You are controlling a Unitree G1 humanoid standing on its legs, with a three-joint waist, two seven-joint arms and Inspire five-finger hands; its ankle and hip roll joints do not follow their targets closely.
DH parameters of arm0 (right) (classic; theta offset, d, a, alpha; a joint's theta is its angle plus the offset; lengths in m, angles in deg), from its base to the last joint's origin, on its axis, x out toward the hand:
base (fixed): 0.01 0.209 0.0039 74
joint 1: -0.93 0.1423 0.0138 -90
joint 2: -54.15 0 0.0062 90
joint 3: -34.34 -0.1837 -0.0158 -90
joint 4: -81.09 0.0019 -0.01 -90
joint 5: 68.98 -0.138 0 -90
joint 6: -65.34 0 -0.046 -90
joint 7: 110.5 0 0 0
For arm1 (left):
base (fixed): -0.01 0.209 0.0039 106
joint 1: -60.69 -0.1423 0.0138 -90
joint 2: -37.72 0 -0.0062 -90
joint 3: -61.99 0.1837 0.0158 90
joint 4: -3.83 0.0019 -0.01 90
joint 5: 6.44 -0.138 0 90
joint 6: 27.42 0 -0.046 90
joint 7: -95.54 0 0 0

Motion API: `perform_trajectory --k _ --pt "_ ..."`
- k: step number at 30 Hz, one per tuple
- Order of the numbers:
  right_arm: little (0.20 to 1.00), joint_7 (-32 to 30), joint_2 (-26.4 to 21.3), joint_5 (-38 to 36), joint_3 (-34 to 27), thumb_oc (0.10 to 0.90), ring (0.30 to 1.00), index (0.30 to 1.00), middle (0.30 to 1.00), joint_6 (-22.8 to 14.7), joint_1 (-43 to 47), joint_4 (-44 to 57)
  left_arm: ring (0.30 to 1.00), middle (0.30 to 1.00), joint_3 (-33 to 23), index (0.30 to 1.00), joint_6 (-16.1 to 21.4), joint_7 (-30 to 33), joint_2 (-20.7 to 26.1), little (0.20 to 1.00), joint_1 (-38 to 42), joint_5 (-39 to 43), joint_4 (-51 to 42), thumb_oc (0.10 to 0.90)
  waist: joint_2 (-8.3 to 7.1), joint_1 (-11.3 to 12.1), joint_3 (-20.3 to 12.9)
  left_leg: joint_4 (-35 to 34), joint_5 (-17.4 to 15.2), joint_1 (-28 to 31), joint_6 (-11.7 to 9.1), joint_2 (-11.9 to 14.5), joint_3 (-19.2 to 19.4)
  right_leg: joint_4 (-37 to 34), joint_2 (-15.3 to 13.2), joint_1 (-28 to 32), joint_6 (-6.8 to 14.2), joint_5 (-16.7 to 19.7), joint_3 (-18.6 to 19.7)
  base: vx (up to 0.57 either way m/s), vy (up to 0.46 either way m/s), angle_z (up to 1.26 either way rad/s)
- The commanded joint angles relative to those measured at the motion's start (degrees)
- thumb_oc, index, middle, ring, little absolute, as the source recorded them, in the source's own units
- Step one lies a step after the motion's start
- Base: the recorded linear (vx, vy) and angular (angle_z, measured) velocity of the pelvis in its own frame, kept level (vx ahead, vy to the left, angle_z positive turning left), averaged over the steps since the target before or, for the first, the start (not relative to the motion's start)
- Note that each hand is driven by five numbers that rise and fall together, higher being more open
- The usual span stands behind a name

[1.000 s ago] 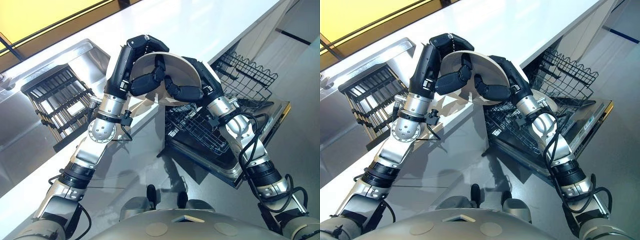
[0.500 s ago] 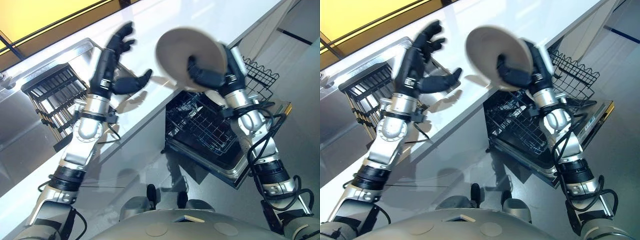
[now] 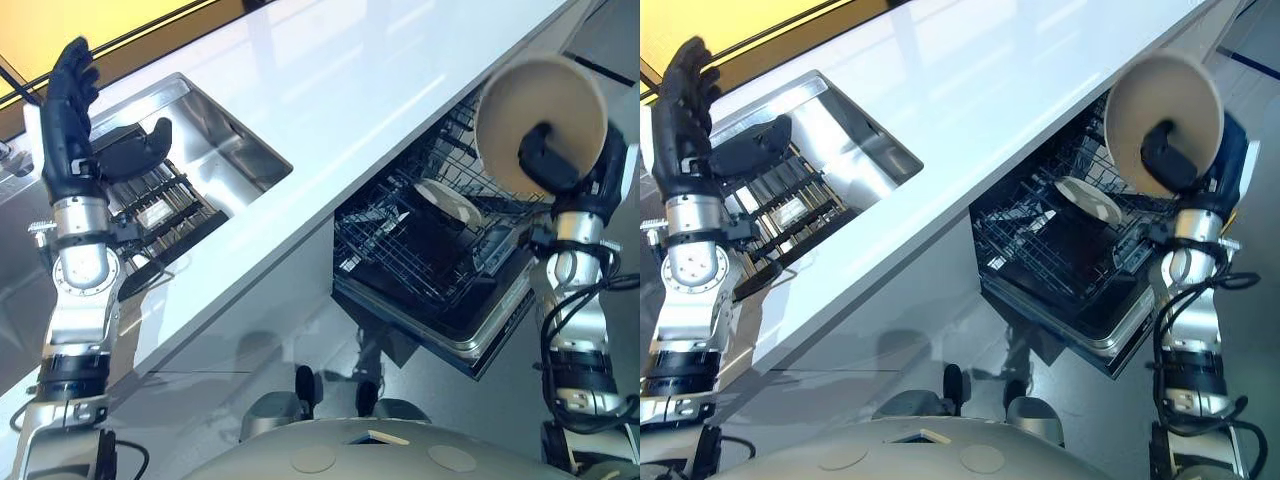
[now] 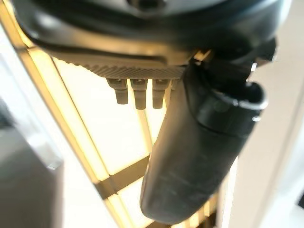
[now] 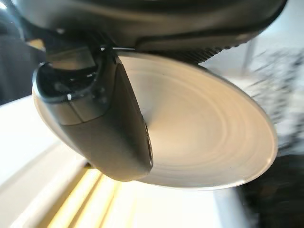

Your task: Pick up plates and place into dishwasher.

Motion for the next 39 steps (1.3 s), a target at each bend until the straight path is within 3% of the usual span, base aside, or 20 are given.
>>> perform_trajectory --k 1,7,17,27,28,29,30,31,34,39 --pt "0.2 2.73 -3.65 4.29 -2.24 0.1 0.3 0.3 0.3 -3.51 2.66 2.84 0.9 0.9 -5.19 0.9 3.79 2.94 3.36 0.9 2.8 -2.54 2.07 0.8 0.8 -0.36 -6.22 0.07 -7.5 2.2 -2.07 0.04 -1.16 6.6 1.73 -1.84 1.88 -8.29 -2.24 0.0 0.0 0.0" --pt "0.2 5.9 -2.53 9.25 0.92 0.1 0.3 0.3 0.3 -2.08 -0.02 -0.59 0.9 0.9 -6.49 0.9 3.6 4.1 3.46 0.9 1.67 -2.12 3.43 0.8 1.23 -0.61 -5.56 0.07 -7.25 1.89 -2.3 0.2 -0.83 6.72 1.35 -2.21 1.99 -8.23 -2.47 0.0 0.0 0.0" --pt "0.2 5.38 -2.73 15.42 7.86 0.1 0.3 0.3 0.3 -2.48 1.35 -4.19 0.9 0.9 -4.81 0.9 3.92 4.47 3.34 0.9 1.76 -1.18 5.06 0.8 1.62 0.62 -5.18 0.07 -6.8 1.38 -2.61 0.03 -1.32 6.88 0.89 -2.49 2.18 -8.15 -3.44 0.0 0.004 0.01" --pt "0.2 1.83 -1.24 18.09 14.16 0.1 0.3 0.3 0.3 4.54 4.3 -8.51 0.9 0.9 -2.23 0.9 3.02 3.84 2.48 0.9 1.87 -1.2 5.57 0.8 1.94 2.48 -5.1 0.07 -6.47 1.23 -2.72 -0.33 -2.54 7.0 0.63 -2.26 2.09 -8.24 -4.37 0.0 0.007 0.05" --pt "0.255 1.41 -0.98 18.29 14.92 0.155 0.347 0.347 0.347 5.52 4.7 -9.09 0.9 0.9 -1.87 0.9 2.82 3.9 2.35 0.9 1.94 -1.18 5.48 0.8 1.98 2.71 -5.11 0.07 -6.43 1.19 -2.74 -0.37 -2.7 6.96 0.62 -2.21 2.06 -8.24 -4.46 0.0 0.007 0.14" --pt "0.51 1.24 -0.77 18.49 15.6 0.41 0.566 0.566 0.566 6.54 5.05 -9.67 0.9 0.9 -1.56 0.9 2.76 3.85 2.18 0.9 1.97 -1.33 5.51 0.8 1.99 2.93 -5.1 0.07 -6.38 1.19 -2.75 -0.4 -2.85 6.94 0.61 -2.15 2.03 -8.24 -4.55 0.0 0.007 0.17" --pt "0.862 0.98 -0.64 18.47 16.21 0.762 0.867 0.867 0.867 6.98 5.44 -10.38 0.9 0.9 -1.28 0.9 2.73 3.83 2.07 0.9 2.01 -1.35 5.53 0.8 2.03 3.11 -5.07 0.07 -6.33 1.18 -2.78 -0.42 -2.97 6.94 0.6 -2.1 1.98 -8.25 -4.65 0.01 0.008 0.18" --pt "0.9 0.67 -0.52 17.86 16.91 0.8 0.9 0.9 0.9 7.35 5.86 -11.12 0.9 0.9 -0.83 0.9 2.51 3.86 2.02 0.9 2.06 -1.29 5.44 0.8 2.08 3.34 -5.06 0.07 -6.26 1.17 -2.8 -0.45 -3.11 6.94 0.58 -2.02 1.93 -8.24 -4.76 0.01 0.007 0.14" --pt "0.9 -0.57 -0.4 15.58 17.75 0.8 0.9 0.9 0.9 6.84 7.17 -10.82 0.9 0.9 -0.12 0.9 2.09 3.49 2.03 0.9 2.3 -1.16 5.3 0.8 2.14 3.87 -4.92 0.07 -6.15 1.15 -2.8 -0.46 -3.5 6.99 0.55 -1.86 1.83 -8.27 -5.07 0.01 0.001 0.1" --pt "0.9 -3.97 1.39 12.53 17.09 0.8 0.9 0.9 0.9 -0.6 8.63 -5.88 0.9 0.9 0.24 0.9 2.25 2.8 1.77 0.9 2.22 -0.91 5.73 0.8 2.52 4.08 -4.73 0.07 -6.1 1.25 -2.58 -0.6 -3.94 7.31 0.53 -1.9 1.73 -8.34 -5.09 0.0 0.006 0.07"
